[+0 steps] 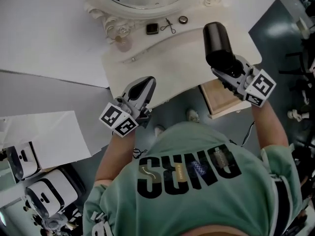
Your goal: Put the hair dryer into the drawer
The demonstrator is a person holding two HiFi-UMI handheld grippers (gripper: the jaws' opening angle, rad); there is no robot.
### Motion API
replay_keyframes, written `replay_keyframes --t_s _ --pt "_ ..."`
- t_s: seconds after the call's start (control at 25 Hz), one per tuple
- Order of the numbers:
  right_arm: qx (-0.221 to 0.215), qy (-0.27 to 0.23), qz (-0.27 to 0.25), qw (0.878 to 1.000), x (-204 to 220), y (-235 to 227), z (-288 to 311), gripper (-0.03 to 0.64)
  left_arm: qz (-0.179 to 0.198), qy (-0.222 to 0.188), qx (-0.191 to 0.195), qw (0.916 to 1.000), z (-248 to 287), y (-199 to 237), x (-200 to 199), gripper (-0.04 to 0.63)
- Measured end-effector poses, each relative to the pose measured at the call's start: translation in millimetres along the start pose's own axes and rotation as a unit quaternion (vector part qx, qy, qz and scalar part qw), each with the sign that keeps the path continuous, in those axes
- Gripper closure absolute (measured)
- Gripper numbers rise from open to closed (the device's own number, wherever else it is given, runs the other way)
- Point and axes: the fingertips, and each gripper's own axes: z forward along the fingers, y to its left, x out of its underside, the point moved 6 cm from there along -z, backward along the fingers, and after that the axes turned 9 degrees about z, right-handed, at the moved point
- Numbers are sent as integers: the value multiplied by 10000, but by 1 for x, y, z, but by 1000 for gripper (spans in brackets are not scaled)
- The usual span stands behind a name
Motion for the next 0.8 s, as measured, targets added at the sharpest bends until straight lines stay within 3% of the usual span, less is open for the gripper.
replay_keyframes --t_s 0.24,0.4,0.64,0.8 --pt "512 772 -81 9957 66 -61 -66 456 -369 488 871 9943 114 -26 70 589" --pt "517 1511 -261 9868 116 -89 -104 456 -558 818 1278 9868 173 -48 116 589" --pt "62 2881 -766 9545 204 -112 -144 456 -676 1242 1820 9731 232 -80 179 589" --pt "-344 3706 -1305 9189 253 -117 -159 456 -837 1486 1985 9652 252 -95 216 589"
